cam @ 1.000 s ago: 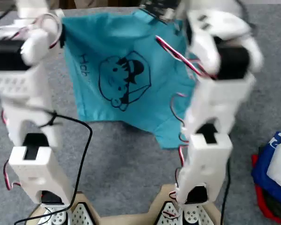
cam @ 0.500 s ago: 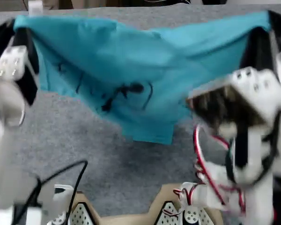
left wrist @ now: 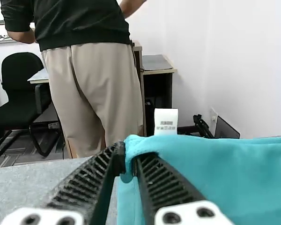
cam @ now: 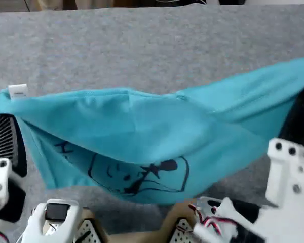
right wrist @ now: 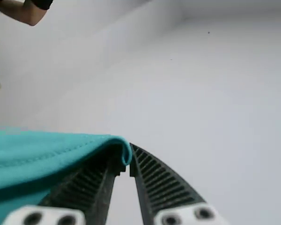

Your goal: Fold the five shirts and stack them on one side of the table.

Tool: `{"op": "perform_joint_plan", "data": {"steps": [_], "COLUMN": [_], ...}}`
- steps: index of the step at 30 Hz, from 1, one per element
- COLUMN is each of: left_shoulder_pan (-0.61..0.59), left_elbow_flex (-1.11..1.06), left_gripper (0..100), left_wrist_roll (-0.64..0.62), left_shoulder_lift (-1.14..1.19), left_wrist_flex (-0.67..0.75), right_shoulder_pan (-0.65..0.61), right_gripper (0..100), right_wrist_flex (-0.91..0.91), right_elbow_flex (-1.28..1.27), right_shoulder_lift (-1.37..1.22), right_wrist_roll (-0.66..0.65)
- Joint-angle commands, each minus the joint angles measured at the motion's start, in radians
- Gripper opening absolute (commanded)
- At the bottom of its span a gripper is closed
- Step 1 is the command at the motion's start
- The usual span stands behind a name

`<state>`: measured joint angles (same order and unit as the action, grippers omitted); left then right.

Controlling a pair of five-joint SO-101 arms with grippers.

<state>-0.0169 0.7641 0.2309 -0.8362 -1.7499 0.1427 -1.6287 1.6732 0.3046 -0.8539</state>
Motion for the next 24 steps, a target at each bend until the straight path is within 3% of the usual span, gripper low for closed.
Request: {"op": "perform_joint_plan", "data": {"steps": [1,8,18,21,24], "left_shoulder_pan": [0.0,0.002,0.002,0.0,-0.08], "left_elbow_flex": [0.031,0.055,-0.193,-0.276,-0.374], "left_gripper": [2,2,2,2,2], "left_wrist_roll": [0.006,0.008,0.009,0.009,0.009], "left_shoulder_lift": [-0.015,-0.01,-0.012,-0.013,-0.019], "left_wrist_flex": [-0.008,-0.008,-0.005,0.051,0.152], "right_shoulder_pan": [0.015,0.016,0.013,0.012,0.008], "right_gripper": [0.5,0.5,0.5,0.5,0.5], "right_wrist_flex": [0.089,0.235,0.388,0.39,0.388], "right_elbow_flex": [-0.008,-0.033,-0.263,-0.334,-0.437], "right_shoulder_lift": [0.016,0.025,0.022,0.021,0.021], "right_wrist_roll": [0.014,0.006,0.003,0.003,-0.034]}}
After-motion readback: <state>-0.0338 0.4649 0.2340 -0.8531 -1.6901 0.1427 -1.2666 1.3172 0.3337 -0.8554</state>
